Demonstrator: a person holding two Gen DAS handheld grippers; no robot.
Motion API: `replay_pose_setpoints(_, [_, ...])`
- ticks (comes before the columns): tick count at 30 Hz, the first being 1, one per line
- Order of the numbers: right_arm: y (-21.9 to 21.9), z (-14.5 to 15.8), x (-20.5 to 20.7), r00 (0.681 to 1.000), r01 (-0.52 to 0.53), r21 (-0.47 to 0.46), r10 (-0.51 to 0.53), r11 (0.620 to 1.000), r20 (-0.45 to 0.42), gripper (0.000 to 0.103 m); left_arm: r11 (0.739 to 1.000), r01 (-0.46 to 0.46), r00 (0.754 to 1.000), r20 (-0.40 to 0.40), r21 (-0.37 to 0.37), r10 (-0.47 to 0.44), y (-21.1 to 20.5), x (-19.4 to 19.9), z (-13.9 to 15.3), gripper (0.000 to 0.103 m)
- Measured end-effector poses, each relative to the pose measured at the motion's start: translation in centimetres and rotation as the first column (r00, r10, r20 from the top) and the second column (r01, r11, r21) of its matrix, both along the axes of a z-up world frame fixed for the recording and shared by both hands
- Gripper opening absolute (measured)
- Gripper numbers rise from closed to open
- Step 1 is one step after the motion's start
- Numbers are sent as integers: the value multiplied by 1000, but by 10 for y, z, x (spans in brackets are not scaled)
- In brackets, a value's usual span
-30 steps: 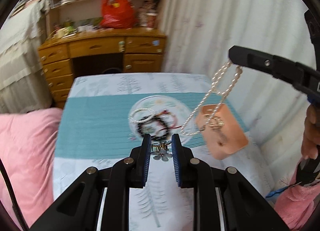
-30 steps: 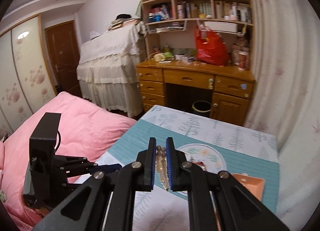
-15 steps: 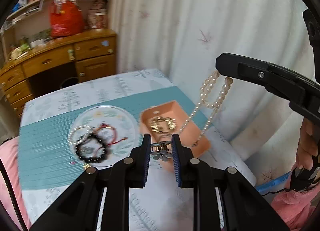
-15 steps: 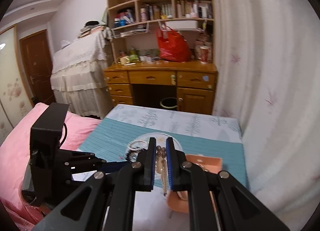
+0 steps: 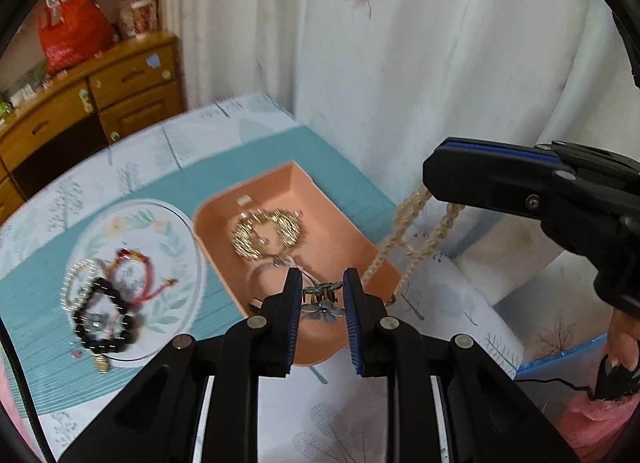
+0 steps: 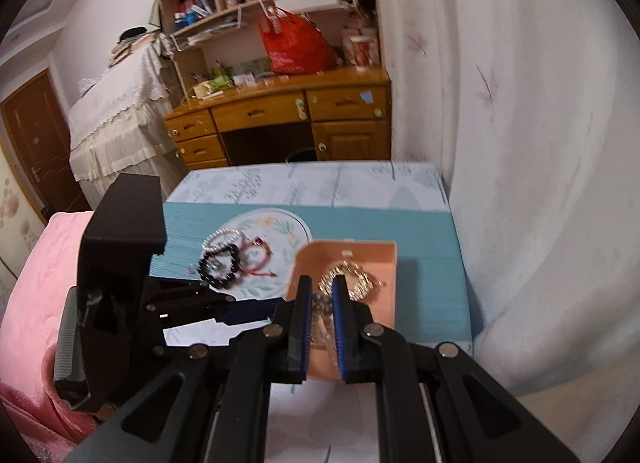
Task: Organize jewelry
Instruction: 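Carry the brooch and pearl necklace into the peach box and release both, then withdraw both open tools from the box toward the remaining jewelry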
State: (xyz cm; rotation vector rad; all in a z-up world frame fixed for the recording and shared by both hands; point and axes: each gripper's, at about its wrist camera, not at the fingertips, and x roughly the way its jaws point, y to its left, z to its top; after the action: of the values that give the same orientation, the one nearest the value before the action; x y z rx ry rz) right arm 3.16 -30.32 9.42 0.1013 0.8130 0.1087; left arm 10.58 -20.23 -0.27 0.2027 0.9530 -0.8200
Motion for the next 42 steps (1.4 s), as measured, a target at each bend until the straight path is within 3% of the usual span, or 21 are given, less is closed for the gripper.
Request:
replay_pose_setpoints(9, [-6,-45,12,995,5,44,-1,999,-95,10,998,43,992,-123,34,-39,-16,5,-48,19])
replay_pose_setpoints(12, [-8,-57,16,993,10,68,-2,998,-121,10,996,35,991,-130,87,-23,-20,6,-62,19])
replay_pose_setpoints(16, [-12,-71,21,986,29,84,-15,996,-168,11,993,13,989,-145,121,4,-20,8,-71,34])
replay_pose_setpoints(21, [-20,-73,21,983,70,94,-52,993,-178,32,996,6,993,-121,86,4,-14,6,-58,69])
replay_pose_setpoints(26, [-22,-69,18,983,85,91,-69,992,-168,35,996,-1,996,-90,86,8,-9,0,-45,71])
replay_pose_setpoints(28, [-22,-68,16,984,90,100,-72,991,-165,37,997,-10,995,-94,80,17,-6,1,-44,78])
replay_pose_setpoints(31, [-24,-70,14,984,99,138,-76,986,-164,49,995,-51,996,-63,86,57,-2,1,-40,78])
replay_pose_setpoints(36, [-24,-84,12,978,132,236,-88,963,-191,49,982,-150,988,-7,112,152,31,-2,-39,84])
replay_pose_setpoints(42, [-20,-105,8,973,177,416,-93,892,-213,49,955,-273,962,22,112,272,92,-6,-43,85])
